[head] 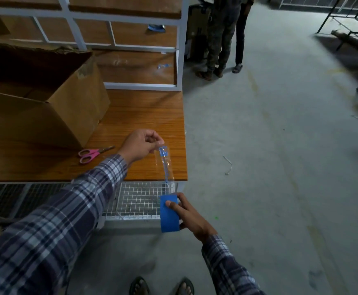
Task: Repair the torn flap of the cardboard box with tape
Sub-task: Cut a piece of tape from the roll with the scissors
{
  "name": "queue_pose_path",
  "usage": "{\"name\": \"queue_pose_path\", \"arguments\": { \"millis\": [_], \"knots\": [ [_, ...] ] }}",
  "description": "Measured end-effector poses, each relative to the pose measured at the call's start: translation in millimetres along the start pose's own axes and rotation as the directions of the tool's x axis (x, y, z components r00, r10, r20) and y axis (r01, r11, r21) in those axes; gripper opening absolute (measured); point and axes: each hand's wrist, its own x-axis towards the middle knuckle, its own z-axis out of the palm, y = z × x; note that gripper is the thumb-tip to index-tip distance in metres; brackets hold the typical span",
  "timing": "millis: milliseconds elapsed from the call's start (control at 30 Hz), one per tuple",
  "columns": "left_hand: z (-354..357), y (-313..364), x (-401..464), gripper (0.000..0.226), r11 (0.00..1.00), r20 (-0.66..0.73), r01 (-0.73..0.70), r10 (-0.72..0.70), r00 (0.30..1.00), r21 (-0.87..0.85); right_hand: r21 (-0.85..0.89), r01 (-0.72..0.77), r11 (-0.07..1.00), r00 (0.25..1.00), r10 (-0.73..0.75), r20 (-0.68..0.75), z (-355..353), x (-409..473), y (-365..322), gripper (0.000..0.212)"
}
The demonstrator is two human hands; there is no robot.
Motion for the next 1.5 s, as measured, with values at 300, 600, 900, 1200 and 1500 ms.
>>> {"name": "queue_pose_path", "arguments": {
  "millis": [300,600,900,1200,1500],
  "knots": [
    [-0.4,-6.8,16.5,0.003,0.997,-0.008,0.033,-0.034,0.999,-0.063,0.037,0.025,0.999,0.997,-0.027,0.072,3.8,20.6,-18.3,0.039],
    [2.5,-27.6,22.1,0.016,0.927,0.209,0.318,-0.277,0.938,-0.201,0.049,0.007,0.999,0.996,-0.011,0.087,9.7,21.7,-1.9,0.034],
    [5.4,-32.3,33.3,0.017,0.972,0.207,0.197,-0.169,0.964,-0.125,0.034,-0.003,0.999,0.996,0.000,0.087,4.1,30.7,1.1,0.047],
    [19.5,-28.7,48.9,0.017,0.996,0.092,0.089,-0.087,0.992,-0.016,0.081,-0.120,0.990,0.992,0.117,0.038,-7.7,60.8,6.7,0.039],
    [24.0,-47.8,68.4,0.006,0.995,-0.046,0.101,-0.100,0.994,0.007,0.095,-0.151,0.984,0.988,0.149,0.023,-7.2,82.1,5.0,0.045]
  ]
}}
